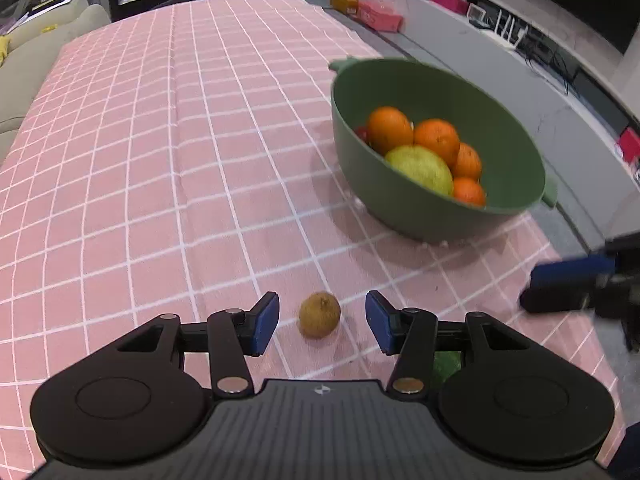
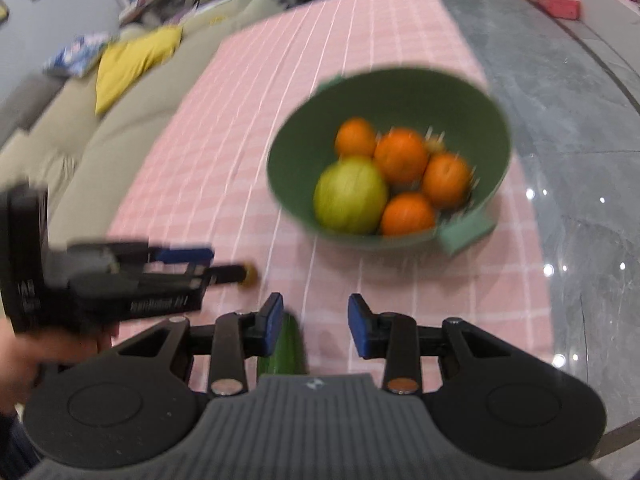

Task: Organize fruits
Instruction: 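Open both tools over the colander and withdraw toward the remaining fruit, then grasp the brown kiwi with the left tool while the right tool grasps the cucumber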

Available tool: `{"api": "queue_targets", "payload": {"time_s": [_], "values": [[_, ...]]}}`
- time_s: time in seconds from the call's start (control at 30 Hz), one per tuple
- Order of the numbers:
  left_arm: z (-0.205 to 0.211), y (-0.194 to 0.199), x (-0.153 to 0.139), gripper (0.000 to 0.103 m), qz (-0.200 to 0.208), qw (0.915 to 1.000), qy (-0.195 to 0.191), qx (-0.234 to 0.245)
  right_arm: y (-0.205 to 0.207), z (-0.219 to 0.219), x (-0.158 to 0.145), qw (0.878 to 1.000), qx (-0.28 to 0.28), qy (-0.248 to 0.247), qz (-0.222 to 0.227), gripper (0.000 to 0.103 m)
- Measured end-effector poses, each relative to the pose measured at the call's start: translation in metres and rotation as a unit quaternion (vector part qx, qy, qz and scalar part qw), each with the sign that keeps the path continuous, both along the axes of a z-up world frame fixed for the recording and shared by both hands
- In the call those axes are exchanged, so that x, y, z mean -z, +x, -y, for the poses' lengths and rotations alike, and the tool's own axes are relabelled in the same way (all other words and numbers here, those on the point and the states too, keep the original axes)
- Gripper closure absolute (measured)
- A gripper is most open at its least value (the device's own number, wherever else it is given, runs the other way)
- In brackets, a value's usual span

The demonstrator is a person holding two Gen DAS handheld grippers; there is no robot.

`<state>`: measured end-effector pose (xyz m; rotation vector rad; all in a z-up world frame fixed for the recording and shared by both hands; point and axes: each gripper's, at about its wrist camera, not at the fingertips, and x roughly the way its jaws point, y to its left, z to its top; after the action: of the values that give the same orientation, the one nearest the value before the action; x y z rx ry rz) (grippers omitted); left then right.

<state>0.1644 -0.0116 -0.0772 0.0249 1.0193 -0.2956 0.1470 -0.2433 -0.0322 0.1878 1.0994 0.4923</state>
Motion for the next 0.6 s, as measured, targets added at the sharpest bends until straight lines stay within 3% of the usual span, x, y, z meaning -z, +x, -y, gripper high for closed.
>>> {"api": "queue_targets", "payload": {"time_s": [0.2, 0.6], "values": [[0.005, 0.001, 0.010, 0.044, -0.008, 0.9999, 0.009, 0.011, -0.017, -0.025, 0.020, 0.999, -0.040, -0.010, -0.031, 0.069], [0.009, 0.007, 0.020, 0.061, -0.015, 0.9991, 0.029, 0.026, -0.031, -0.047, 0.037, 0.994, -0.079, -0.051, -0.047, 0.064]]}}
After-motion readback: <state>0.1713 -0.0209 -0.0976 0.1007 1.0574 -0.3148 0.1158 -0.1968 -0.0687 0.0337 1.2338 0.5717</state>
